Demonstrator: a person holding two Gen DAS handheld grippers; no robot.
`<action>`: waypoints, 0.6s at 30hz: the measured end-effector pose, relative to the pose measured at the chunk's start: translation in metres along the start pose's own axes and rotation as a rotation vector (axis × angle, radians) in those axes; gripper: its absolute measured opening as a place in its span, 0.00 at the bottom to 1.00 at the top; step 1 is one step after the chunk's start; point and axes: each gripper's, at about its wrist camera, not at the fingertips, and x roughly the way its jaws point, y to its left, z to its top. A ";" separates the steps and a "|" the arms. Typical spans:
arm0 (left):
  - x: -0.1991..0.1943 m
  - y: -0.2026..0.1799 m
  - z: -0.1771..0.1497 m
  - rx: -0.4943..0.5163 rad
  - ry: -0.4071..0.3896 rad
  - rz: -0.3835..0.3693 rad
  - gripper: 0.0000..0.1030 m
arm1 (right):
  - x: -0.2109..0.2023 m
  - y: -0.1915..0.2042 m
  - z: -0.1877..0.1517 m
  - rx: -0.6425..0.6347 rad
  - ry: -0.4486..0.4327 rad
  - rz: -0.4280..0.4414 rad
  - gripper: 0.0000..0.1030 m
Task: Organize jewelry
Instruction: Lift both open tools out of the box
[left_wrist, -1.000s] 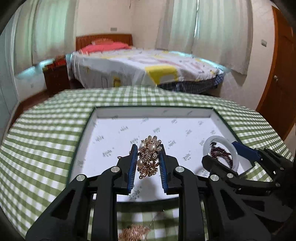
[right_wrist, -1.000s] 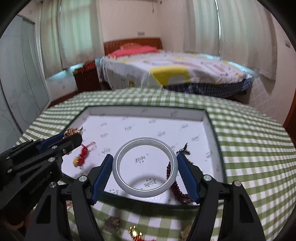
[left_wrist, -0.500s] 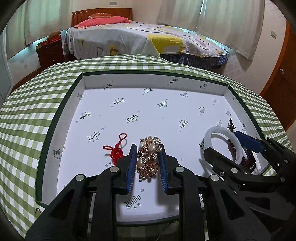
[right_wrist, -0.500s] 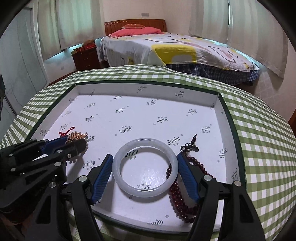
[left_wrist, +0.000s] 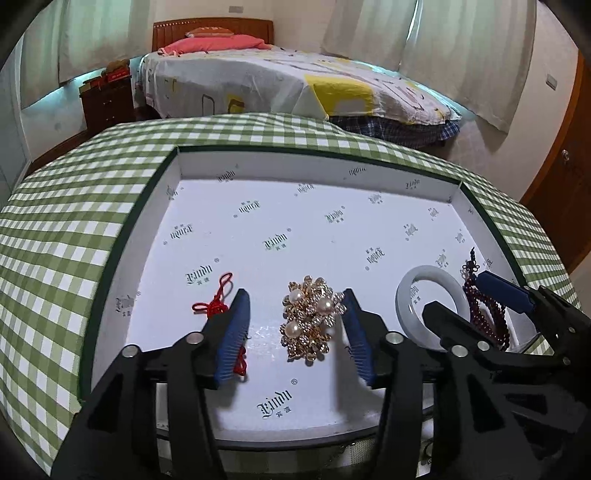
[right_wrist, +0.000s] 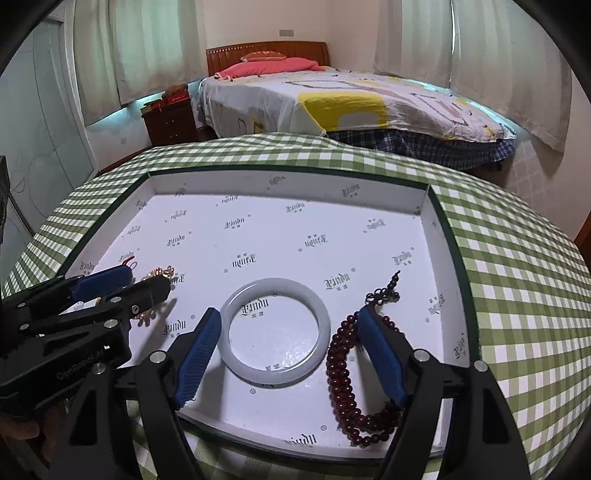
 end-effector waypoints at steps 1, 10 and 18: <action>-0.001 0.000 0.000 0.001 -0.006 0.001 0.53 | -0.001 0.000 0.000 0.000 -0.006 -0.002 0.72; -0.029 -0.002 0.001 0.019 -0.085 0.013 0.60 | -0.020 0.001 0.000 0.007 -0.062 -0.022 0.72; -0.078 0.000 -0.010 0.026 -0.219 0.039 0.60 | -0.055 0.006 -0.009 0.021 -0.150 -0.037 0.72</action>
